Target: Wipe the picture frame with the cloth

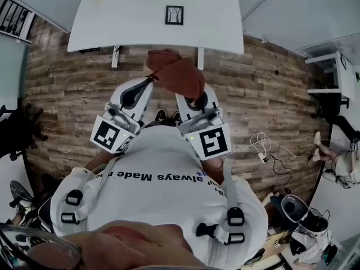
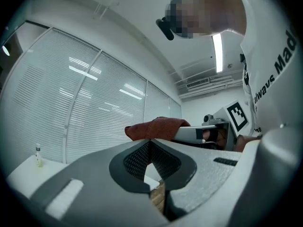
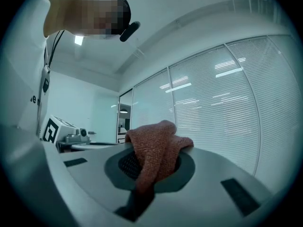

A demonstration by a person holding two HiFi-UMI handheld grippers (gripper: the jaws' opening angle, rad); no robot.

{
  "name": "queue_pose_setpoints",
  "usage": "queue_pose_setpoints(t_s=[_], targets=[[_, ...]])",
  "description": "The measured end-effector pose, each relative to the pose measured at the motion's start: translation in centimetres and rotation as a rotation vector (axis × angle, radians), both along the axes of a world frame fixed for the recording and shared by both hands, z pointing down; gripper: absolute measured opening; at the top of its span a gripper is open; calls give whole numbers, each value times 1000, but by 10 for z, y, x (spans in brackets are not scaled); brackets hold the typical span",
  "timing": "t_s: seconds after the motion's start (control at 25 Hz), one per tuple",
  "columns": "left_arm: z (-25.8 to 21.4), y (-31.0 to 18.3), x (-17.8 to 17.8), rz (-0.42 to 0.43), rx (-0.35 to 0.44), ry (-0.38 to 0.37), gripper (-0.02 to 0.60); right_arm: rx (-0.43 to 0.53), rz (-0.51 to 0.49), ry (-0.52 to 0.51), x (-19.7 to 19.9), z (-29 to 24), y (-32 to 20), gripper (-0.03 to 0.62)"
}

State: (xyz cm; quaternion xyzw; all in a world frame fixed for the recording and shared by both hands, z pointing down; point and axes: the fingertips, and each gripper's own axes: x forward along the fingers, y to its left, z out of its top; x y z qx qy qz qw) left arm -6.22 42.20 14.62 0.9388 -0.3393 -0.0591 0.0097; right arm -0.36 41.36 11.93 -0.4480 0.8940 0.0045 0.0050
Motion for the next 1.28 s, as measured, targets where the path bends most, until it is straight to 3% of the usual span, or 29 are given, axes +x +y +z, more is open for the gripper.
queue_pose_setpoints(t_s=[0.28, 0.6, 0.92, 1.28], targets=[[3, -9, -27, -3, 2, -8, 3, 6, -1, 4, -25, 2, -7, 21], [11, -28, -31, -2, -11, 1, 3, -7, 9, 6, -30, 12, -27, 21], [16, -71, -9, 4, -22, -4, 3, -17, 16, 9, -8, 18, -71, 20], [9, -153, 47, -2, -18, -20, 3, -14, 35, -11, 54, 14, -156, 20]])
